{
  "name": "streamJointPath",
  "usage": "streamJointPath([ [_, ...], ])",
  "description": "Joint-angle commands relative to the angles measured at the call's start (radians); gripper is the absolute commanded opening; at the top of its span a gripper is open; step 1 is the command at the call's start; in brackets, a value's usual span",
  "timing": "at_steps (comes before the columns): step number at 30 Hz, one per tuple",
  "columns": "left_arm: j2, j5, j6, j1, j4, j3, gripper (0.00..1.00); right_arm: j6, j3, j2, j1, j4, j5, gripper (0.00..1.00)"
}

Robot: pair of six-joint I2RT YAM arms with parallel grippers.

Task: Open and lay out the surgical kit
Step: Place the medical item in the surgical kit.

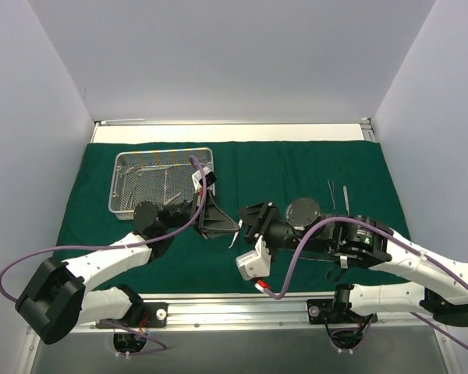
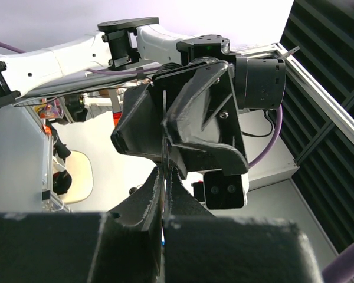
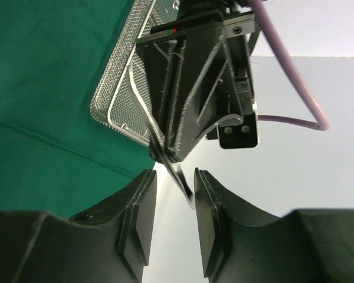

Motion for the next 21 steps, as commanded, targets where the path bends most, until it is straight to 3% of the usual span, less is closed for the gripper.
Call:
streamJointPath([
  [1,-0.035,-0.001,-0.412,-0.005,0.008,0.031,0.02,-0.004,-0.012,-0.023,0.007,0.039,0.027,0.31],
  [4,-0.033,0.0,-0.414,-0.005,0.011,0.031,0.02,-0.004,-0.01,-0.019,0.008,0.036,0.028,0.25],
  [7,-0.036,0.011,-0.417,-0.005,0.011,0.031,0.02,-0.001,-0.009,-0.016,0.007,0.048,0.018,0.0],
  [11,-0.047,0.009,-0.414,-0.005,0.003,0.019,0.05,0.022,-0.001,-0.008,0.007,0.059,0.012,0.0],
  [13,-0.052,0.008,-0.396,0.001,0.005,0.015,0.19,0.027,-0.002,-0.006,0.005,0.058,0.012,0.0],
  [14,-0.056,0.0,-0.385,0.002,-0.006,0.011,0.34,0.03,-0.002,-0.006,0.005,0.056,0.013,0.0],
  [16,-0.069,-0.012,-0.357,0.013,-0.011,0.005,0.46,0.038,-0.005,-0.012,0.001,0.047,0.012,0.0],
  [17,-0.075,-0.007,-0.348,0.024,-0.014,-0.004,0.77,0.051,-0.007,-0.014,-0.001,0.047,0.01,0.0],
  [18,-0.079,-0.007,-0.327,0.045,-0.018,-0.012,0.94,0.057,-0.01,-0.02,-0.002,0.045,0.009,0.0],
  [21,-0.098,0.002,-0.3,0.089,-0.052,-0.047,0.94,0.086,-0.024,-0.031,-0.006,0.03,0.007,0.0],
])
